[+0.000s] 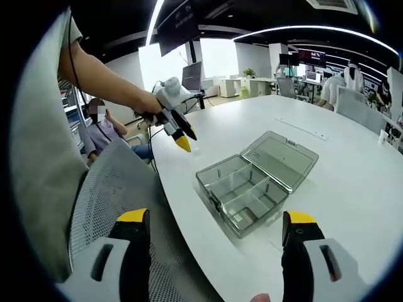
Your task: Insert the divider into the dual guide fixture by aligning both edges with the guide slots and pushing it downward to the bottom, including one-sided entry, uneven engagement, binding, and posture correction.
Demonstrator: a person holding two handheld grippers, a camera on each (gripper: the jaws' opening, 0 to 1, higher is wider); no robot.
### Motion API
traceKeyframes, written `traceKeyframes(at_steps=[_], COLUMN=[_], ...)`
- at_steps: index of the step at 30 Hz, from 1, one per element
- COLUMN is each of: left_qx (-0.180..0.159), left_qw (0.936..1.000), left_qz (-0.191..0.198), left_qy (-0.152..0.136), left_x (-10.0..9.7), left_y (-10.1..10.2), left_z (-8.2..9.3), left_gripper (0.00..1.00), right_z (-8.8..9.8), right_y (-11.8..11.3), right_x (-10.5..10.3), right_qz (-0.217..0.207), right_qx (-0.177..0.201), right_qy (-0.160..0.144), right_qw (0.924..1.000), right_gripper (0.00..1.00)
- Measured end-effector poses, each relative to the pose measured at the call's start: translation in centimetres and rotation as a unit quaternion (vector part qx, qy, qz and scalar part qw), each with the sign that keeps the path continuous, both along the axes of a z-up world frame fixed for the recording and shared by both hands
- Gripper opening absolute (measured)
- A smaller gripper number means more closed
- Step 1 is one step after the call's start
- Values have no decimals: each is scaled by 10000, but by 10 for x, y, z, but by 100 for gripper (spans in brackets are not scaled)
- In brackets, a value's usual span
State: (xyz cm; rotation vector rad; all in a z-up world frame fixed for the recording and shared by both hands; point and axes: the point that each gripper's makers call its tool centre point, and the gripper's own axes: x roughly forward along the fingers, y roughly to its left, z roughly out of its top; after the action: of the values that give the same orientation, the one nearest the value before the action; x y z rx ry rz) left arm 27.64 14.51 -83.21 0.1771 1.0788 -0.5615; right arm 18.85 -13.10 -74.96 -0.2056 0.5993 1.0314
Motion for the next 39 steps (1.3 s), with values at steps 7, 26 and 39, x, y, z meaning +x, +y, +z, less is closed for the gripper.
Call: traceKeyframes(at_steps=[7,26,39], left_qx=[117,598,859], left_qw=[9981,9879,9829], left_qz=[529,1261,1398], left_qy=[297,670,832], left_x=[3,15,19], left_y=[4,12,10], left_z=[-9,-24,-30], left_gripper=[48,39,37], right_z=[1,1,0], right_y=[-2,-5,-5], right_x=[1,4,3], right_qz=[1,-25,-20], right_qx=[4,61,74], right_qy=[7,44,75], right_qw=[10000,10000,9999], right_gripper=[85,85,85])
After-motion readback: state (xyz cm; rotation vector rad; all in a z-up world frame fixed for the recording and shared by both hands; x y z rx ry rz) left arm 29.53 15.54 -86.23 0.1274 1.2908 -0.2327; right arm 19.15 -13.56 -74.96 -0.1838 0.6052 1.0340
